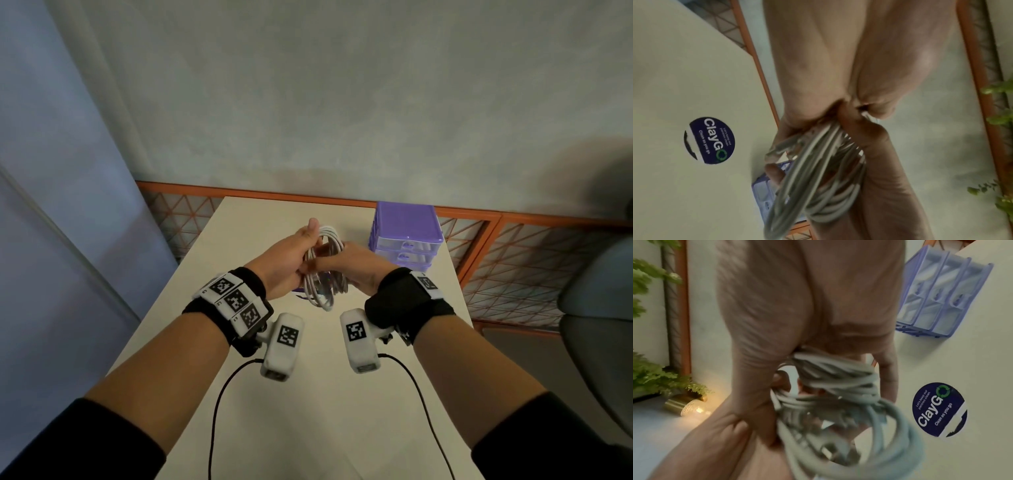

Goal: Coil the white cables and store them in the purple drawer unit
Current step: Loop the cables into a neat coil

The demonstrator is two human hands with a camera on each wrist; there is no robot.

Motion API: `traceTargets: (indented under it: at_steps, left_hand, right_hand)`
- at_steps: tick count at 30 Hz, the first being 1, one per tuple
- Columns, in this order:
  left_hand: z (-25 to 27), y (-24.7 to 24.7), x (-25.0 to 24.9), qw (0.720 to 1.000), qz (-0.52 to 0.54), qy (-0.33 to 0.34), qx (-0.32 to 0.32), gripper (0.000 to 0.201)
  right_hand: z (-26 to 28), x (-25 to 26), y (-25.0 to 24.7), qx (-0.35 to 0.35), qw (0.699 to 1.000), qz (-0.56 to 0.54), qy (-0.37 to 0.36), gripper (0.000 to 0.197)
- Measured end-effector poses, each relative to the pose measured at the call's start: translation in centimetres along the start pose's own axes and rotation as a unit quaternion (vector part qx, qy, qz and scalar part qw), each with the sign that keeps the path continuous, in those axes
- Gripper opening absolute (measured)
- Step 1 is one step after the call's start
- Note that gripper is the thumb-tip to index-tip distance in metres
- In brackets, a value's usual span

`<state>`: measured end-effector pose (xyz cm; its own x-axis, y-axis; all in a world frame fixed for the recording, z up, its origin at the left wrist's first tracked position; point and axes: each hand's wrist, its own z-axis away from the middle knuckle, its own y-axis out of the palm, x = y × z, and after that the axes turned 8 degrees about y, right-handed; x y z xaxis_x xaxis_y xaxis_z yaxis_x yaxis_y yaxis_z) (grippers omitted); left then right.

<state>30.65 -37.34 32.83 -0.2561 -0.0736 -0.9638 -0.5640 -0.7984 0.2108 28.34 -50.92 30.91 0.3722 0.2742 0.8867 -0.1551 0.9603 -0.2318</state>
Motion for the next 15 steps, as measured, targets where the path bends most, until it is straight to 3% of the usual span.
traceTargets:
  at_steps: [2, 4, 6, 8, 11, 15]
  left_hand:
    - [0.1, -0.3, 0.2, 1.0, -0.015, -0.012, 0.013, 0.06]
    - [0.0, -0.5, -0.1, 0.99, -0.14, -0.004, 0.001, 0.061]
    - [-0.1, -0.7, -0.5, 0.949, -0.313, 0.016, -0.028, 0.063]
    - [-0.6, -1.0, -0.4, 0.916, -0.397, 0.033, -0.053, 0.066]
    - [-0.8, -0.5, 0.0, 0.897, -0.419, 0.085, -0.109, 0.047]
    - [-1.1, -0.4, 0.1, 0.84, -0.485, 0.17, -0.174, 0.021]
  right_hand:
    - [-0.1, 0.0, 0.3, -0.031, 0.999, 0.022, -0.003, 0.032]
    - [0.2, -0.1, 0.5, -0.045, 0.997, 0.054, -0.001, 0.017]
    - [0.7, 0.0, 0.8, -0.021, 0.996, 0.085, 0.011, 0.014]
    - [0.8, 0.1, 1.3, -0.012, 0.993, 0.117, 0.014, 0.015]
    - [0.2, 0.4, 2.2, -0.059, 0.985, 0.162, -0.019, 0.018]
    - [-0.2, 0.7, 2.7, -0.111, 0.973, 0.199, -0.03, 0.026]
